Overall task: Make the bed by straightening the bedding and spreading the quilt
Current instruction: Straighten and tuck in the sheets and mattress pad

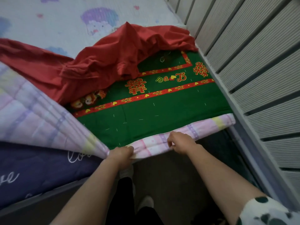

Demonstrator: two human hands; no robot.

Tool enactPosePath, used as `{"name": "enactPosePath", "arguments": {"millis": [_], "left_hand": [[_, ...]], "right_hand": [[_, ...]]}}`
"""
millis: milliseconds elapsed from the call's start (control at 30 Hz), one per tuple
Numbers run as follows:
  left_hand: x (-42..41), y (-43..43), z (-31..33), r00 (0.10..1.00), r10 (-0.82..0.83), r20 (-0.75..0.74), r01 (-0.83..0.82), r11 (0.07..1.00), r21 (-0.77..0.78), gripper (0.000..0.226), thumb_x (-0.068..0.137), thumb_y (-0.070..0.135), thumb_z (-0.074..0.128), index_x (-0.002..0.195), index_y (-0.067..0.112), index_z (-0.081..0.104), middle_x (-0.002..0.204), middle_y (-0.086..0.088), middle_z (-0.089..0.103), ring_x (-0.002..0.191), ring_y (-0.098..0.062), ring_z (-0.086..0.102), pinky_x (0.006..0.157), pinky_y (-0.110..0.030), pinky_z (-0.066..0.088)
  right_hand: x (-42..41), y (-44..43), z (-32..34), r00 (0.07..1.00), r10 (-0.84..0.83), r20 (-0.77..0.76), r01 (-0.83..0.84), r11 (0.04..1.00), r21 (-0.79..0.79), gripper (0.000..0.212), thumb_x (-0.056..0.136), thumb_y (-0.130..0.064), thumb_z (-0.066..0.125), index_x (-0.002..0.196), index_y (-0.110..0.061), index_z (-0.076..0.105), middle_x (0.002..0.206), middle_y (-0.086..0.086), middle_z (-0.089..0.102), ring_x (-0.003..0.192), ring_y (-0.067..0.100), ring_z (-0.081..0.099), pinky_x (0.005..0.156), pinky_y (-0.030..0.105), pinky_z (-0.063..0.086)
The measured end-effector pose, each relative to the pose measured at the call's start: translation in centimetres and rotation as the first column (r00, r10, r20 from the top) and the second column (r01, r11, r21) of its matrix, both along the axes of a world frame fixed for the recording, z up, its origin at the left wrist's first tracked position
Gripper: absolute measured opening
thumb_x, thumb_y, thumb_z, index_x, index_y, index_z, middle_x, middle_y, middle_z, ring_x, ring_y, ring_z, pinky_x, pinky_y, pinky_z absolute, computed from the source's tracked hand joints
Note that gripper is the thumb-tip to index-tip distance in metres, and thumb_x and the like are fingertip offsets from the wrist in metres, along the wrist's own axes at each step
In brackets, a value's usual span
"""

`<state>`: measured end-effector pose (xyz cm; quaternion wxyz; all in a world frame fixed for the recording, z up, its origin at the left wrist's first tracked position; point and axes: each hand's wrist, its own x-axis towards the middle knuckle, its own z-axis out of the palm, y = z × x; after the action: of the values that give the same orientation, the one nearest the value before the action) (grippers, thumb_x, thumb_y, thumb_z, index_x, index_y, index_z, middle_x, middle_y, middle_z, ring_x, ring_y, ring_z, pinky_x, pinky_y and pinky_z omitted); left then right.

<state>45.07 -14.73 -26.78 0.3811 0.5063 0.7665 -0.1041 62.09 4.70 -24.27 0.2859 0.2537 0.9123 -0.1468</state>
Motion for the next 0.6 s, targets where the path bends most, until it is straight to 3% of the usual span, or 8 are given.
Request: {"name": "enactPosePath", "arguments": {"millis": [200, 333, 467, 600], "left_hand": [[-2.0, -1.2, 1.8, 0.971, 0.142, 0.19, -0.168, 0.977, 0.131, 0.043, 0.093, 0.019, 0.047, 0.136, 0.015, 0.046, 0.13, -0.008, 0.046, 0.117, -0.026, 0.05, 0.098, -0.034, 0.042], [-6.6, -2.9, 3.9, 0.974, 0.223, 0.035, -0.223, 0.927, 0.301, 0.048, 0.093, 0.008, 0.045, 0.14, 0.017, 0.042, 0.132, -0.005, 0.046, 0.119, -0.022, 0.047, 0.1, -0.037, 0.043], [-13.0, -5.1, 5.2, 0.942, 0.313, -0.12, -0.259, 0.907, 0.333, 0.067, 0.084, -0.006, 0.043, 0.146, 0.016, 0.033, 0.145, -0.006, 0.035, 0.133, -0.025, 0.035, 0.106, -0.037, 0.037], [-18.8, -6.0, 5.1, 0.943, 0.246, -0.225, -0.161, 0.927, 0.339, 0.08, 0.08, -0.008, 0.048, 0.151, 0.018, 0.022, 0.155, -0.004, 0.024, 0.14, -0.026, 0.025, 0.112, -0.038, 0.03]], "right_hand": [[-3.2, -0.9, 1.2, 0.998, -0.069, 0.012, 0.069, 0.995, -0.074, 0.025, 0.092, -0.025, 0.057, 0.116, -0.024, 0.061, 0.125, 0.002, 0.058, 0.111, 0.023, 0.055, 0.087, 0.034, 0.047], [-7.3, -3.2, 1.8, 0.992, -0.098, -0.081, 0.082, 0.98, -0.182, 0.027, 0.093, -0.028, 0.056, 0.118, -0.02, 0.062, 0.125, 0.002, 0.061, 0.113, 0.024, 0.057, 0.092, 0.041, 0.049], [-12.7, -7.1, 1.7, 0.967, -0.171, -0.189, 0.092, 0.927, -0.364, 0.032, 0.094, -0.026, 0.057, 0.121, -0.011, 0.06, 0.125, 0.007, 0.062, 0.114, 0.024, 0.058, 0.097, 0.041, 0.047], [-17.4, -10.9, 0.5, 0.932, -0.333, -0.144, 0.176, 0.762, -0.623, 0.054, 0.092, -0.028, 0.062, 0.14, -0.01, 0.043, 0.142, 0.008, 0.048, 0.13, 0.022, 0.047, 0.106, 0.04, 0.041]]}}
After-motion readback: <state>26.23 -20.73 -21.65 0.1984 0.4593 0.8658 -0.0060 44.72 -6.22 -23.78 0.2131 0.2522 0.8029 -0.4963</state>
